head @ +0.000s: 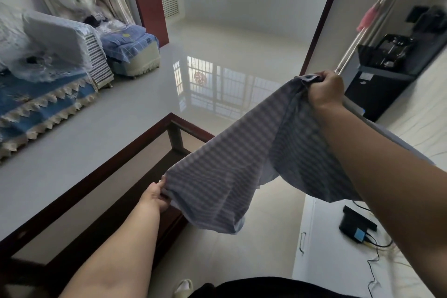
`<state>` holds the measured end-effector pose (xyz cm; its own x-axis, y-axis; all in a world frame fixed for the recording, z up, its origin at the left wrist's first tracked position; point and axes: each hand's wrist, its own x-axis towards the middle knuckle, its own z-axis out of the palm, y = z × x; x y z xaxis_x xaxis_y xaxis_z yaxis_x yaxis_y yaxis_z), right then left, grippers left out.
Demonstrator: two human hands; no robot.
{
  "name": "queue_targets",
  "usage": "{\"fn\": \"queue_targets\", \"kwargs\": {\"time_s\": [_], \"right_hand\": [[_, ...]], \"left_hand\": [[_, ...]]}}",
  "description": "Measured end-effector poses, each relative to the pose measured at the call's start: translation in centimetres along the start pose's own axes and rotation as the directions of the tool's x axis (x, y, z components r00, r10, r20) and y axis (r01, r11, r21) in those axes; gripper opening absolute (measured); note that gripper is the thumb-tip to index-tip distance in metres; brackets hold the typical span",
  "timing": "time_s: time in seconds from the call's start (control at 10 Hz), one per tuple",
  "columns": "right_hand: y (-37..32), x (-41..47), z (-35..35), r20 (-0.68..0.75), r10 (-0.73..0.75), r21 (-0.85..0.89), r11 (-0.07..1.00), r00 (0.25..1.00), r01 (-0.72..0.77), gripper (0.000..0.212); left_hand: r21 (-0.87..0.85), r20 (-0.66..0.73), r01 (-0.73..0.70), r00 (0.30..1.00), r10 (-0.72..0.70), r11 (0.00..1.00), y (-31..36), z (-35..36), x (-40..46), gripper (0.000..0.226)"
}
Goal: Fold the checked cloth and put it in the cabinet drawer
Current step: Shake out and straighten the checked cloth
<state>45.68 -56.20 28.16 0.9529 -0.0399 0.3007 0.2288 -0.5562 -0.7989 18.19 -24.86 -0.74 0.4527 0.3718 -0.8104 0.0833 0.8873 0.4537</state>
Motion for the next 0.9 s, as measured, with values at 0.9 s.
{"fn": "queue_targets", "kwargs": {"time_s": [0.9], "right_hand": [[5.5,-0.9,-0.1,-0.117,0.18,0.008,0.984,0.977,-0.18,0.023]], "left_hand": [[0.836,-0.266,0.028,0.894,0.36,0.548,2.9,-2.3,-7.9,0.055]]}}
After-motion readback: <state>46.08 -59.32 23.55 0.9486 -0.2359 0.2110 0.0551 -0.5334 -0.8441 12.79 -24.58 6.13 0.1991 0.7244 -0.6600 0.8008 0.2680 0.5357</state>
